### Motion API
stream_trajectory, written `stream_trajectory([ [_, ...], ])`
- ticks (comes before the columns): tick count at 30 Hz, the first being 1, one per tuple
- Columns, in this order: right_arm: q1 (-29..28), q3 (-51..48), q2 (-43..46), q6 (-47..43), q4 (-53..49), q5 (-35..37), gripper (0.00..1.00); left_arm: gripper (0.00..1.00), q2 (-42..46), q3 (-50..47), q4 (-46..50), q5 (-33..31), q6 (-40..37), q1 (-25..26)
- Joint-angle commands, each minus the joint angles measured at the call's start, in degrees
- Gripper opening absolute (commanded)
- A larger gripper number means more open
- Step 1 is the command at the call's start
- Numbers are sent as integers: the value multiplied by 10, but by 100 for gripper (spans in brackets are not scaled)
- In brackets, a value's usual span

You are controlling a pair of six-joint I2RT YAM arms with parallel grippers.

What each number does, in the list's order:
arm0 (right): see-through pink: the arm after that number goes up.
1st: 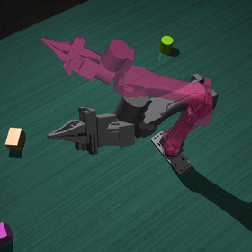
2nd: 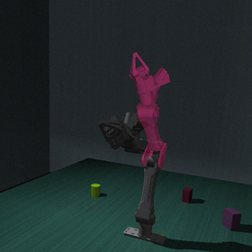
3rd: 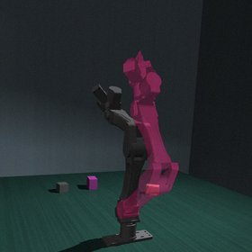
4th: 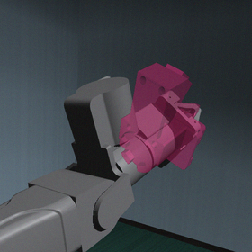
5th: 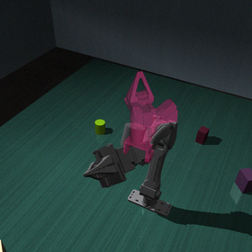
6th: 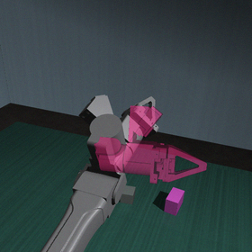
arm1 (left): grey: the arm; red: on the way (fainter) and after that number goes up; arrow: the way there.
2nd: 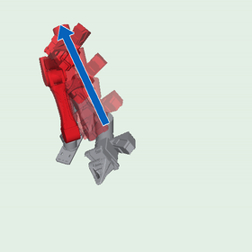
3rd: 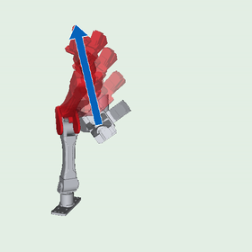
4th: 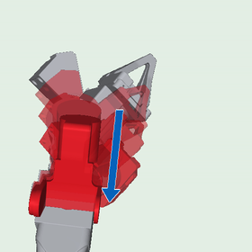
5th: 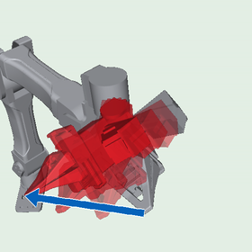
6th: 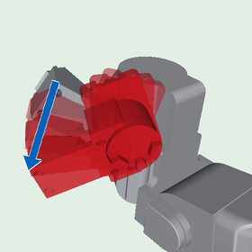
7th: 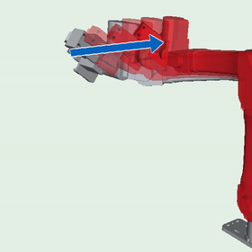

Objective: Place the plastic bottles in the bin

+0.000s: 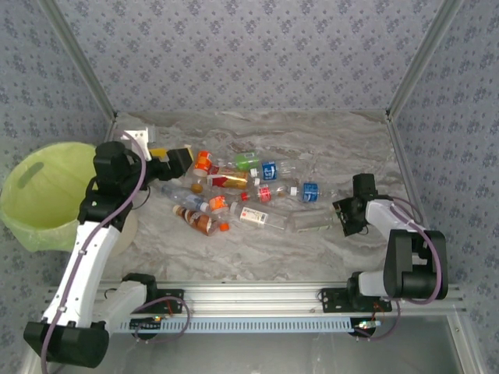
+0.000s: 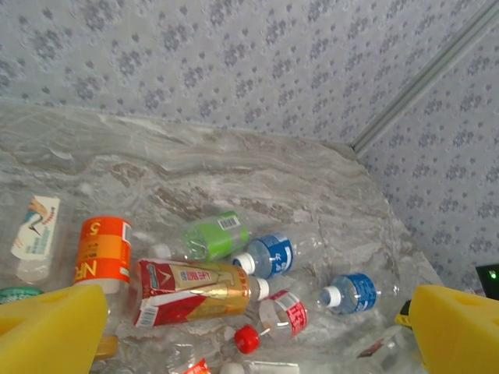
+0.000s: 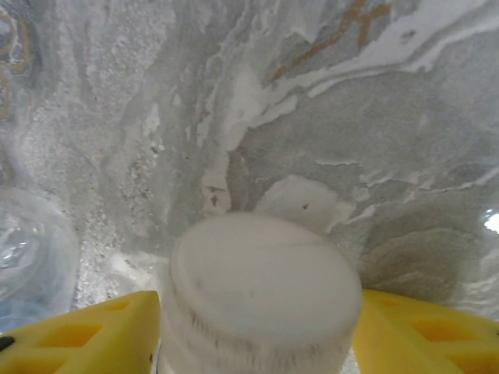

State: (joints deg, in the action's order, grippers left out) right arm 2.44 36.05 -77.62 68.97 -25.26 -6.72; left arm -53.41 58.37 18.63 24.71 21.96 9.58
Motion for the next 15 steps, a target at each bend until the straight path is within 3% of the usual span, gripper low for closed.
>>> stream_trajectory([
  [1,-3,-6,-19,-8,74,11,59,99,-12,3,-5,18,-18,10],
  [6,-4,-21,22,-5,75,40,49,99,-26,-2,-20,8,-11,14],
  [10,-8,-34,71,-29,73,69,33,99,-37,-15,-42,-17,1,18],
  [15,-39,-29,136,-73,48,120,24,99,-72,4,-16,-30,1,20],
])
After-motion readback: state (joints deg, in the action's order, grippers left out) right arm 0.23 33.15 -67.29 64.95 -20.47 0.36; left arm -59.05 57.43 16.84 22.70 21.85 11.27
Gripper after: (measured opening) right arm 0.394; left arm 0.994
